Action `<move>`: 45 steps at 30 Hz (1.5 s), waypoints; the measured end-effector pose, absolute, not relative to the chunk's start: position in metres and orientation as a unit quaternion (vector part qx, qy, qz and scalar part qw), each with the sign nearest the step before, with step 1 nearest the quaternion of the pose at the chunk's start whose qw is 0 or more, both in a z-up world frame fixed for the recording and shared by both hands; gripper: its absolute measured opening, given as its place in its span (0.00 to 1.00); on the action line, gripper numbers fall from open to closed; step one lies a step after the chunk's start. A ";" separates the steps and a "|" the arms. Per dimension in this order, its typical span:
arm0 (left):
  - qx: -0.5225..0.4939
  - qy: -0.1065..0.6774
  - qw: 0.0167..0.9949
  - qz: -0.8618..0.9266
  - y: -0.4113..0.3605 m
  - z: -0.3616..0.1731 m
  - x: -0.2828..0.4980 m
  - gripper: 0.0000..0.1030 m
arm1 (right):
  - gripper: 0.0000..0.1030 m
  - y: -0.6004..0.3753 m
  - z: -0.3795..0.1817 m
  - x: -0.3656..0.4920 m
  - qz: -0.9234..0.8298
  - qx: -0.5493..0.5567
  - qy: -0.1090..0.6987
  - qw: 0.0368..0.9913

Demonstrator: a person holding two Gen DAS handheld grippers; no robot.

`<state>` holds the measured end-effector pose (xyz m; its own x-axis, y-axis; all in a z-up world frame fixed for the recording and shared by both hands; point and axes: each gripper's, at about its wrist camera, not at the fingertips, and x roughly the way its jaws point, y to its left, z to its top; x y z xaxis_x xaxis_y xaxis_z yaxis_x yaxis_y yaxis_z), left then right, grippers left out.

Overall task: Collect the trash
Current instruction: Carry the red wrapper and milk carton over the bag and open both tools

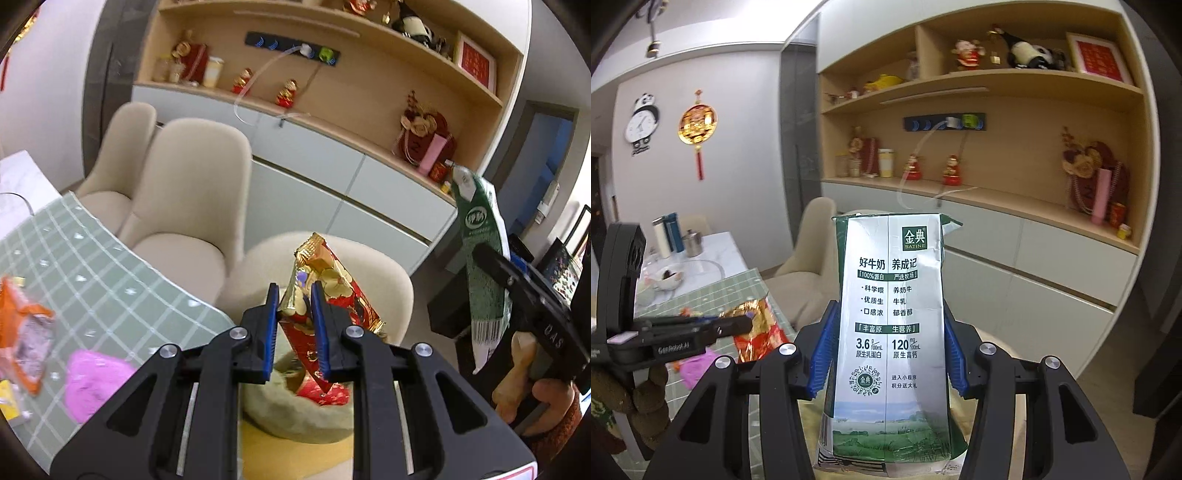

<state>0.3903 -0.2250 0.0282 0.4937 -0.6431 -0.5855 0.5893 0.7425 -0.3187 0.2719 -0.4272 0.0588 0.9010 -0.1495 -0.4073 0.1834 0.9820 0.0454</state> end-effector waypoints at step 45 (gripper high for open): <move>-0.067 0.432 0.864 -0.249 -0.059 -0.037 0.349 0.45 | 0.61 -0.355 -0.047 0.298 -0.038 0.092 0.286 0.953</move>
<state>0.3491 -0.0591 -0.0367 0.5021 -0.4878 -0.7141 0.3723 0.8672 -0.3307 0.2978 -0.3550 -0.0473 0.8330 -0.0202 -0.5529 0.1261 0.9800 0.1541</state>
